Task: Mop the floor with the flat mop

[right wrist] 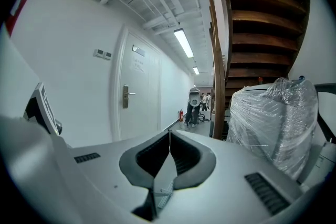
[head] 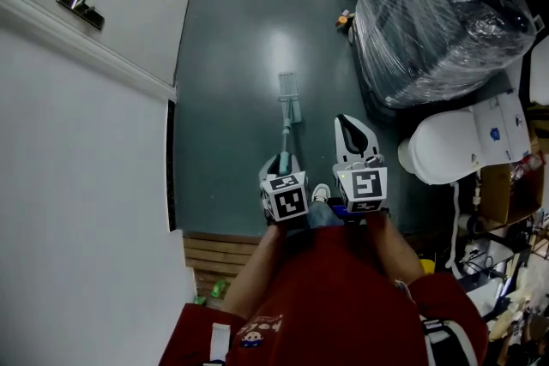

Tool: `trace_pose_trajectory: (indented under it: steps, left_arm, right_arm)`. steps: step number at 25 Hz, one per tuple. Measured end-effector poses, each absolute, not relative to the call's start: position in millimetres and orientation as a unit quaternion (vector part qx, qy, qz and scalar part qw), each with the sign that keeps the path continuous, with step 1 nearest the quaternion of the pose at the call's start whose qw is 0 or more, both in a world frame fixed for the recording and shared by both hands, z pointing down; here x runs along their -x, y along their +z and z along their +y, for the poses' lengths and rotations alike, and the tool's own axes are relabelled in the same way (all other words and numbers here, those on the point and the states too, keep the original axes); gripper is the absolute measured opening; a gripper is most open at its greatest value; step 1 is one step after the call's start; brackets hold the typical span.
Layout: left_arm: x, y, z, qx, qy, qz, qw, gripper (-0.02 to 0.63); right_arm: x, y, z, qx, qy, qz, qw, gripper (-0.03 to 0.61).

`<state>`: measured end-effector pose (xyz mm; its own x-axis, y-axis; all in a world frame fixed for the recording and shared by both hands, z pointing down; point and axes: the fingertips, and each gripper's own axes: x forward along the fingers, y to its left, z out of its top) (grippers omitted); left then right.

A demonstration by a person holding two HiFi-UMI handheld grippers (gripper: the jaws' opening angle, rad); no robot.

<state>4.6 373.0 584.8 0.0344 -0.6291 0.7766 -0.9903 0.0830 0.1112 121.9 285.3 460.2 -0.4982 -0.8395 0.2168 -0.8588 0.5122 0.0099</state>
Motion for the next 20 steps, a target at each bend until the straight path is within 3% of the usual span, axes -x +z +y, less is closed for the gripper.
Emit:
trace_pose_trajectory:
  steps: [20]
  left_arm:
    - [-18.2, 607.3, 315.1, -0.620, 0.254, -0.660, 0.340, 0.127]
  right_arm:
    - [-142.9, 473.1, 226.6, -0.482, 0.055, -0.869, 0.101, 0.018]
